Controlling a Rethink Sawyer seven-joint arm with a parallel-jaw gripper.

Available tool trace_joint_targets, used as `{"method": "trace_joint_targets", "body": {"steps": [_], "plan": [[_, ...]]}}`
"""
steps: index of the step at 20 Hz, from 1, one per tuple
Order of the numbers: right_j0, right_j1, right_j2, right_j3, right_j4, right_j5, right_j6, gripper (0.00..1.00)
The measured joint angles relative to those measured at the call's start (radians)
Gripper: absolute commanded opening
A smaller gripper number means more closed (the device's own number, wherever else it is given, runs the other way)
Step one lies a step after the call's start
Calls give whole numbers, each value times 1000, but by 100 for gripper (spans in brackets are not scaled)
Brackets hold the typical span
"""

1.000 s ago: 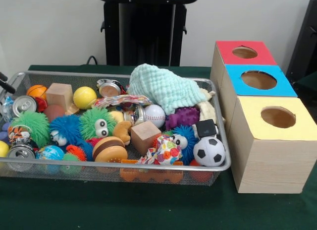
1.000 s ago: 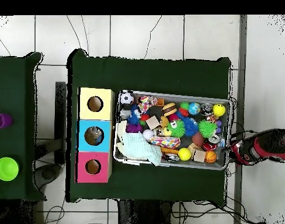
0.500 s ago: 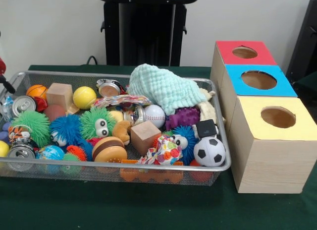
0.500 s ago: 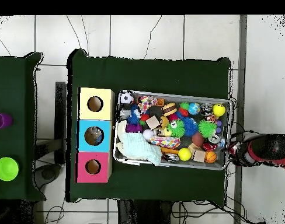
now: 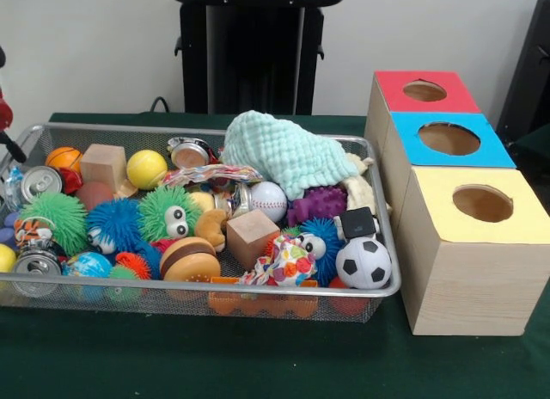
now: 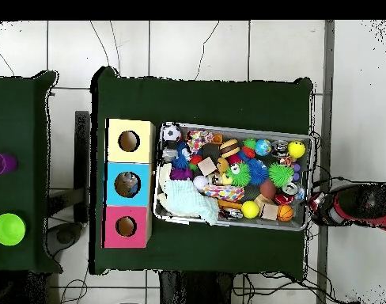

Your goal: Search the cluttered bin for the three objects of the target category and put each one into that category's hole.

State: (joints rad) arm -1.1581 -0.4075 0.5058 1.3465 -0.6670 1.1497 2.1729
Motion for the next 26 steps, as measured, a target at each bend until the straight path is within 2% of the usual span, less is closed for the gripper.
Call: {"method": "trace_joint_targets", "body": {"steps": [9,16,20,26], "plan": [[0,-14,0,12,1,-1,0,100],[-12,-106,0,8,7,-2,0,100],[-27,-193,0,-41,7,-2,0,100],[-30,-230,0,-118,6,-5,0,100]]}}
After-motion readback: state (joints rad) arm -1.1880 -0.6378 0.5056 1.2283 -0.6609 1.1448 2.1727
